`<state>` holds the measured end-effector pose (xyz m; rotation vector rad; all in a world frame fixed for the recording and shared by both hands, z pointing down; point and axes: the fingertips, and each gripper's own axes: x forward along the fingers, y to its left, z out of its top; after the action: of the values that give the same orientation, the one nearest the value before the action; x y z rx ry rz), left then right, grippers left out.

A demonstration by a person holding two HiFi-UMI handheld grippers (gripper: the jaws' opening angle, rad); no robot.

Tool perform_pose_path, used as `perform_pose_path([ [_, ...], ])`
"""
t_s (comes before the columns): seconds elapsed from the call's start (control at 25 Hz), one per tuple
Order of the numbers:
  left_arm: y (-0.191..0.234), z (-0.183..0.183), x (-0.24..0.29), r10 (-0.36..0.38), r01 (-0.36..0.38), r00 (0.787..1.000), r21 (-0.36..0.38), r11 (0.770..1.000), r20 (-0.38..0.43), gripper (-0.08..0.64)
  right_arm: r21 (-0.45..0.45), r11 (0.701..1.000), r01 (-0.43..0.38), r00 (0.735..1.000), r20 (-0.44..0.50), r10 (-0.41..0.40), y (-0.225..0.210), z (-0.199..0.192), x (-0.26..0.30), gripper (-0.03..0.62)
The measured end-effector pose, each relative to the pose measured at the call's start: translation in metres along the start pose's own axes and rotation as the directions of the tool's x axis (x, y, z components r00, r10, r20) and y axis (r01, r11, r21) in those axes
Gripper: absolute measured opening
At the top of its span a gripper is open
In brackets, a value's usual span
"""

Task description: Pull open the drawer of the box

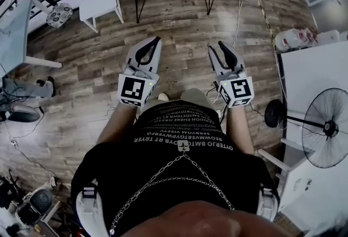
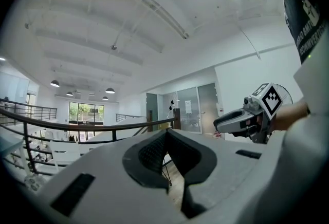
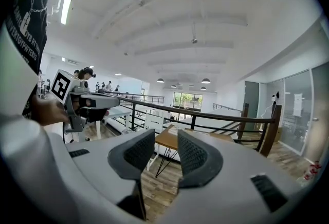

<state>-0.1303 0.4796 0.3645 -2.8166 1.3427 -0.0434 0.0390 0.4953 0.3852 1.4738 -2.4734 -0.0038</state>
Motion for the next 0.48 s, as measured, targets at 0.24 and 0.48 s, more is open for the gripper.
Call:
perform_pose_path([
  [0.24,0.009,0.007,-0.012,0.036,-0.036,0.999,0.012,0.999,-0.003,0.005,0.001,1.0,-0.012,1.0,0.012,0.012,0.004,0.004,0.007,0.127],
  [0.48,0.015,-0.009,-0.018,0.071,-0.07,0.997,0.019,0.997,-0.035,0.005,0.01,0.999,-0.035,0.999,0.014,0.034,0.004,0.0,0.017,0.126],
])
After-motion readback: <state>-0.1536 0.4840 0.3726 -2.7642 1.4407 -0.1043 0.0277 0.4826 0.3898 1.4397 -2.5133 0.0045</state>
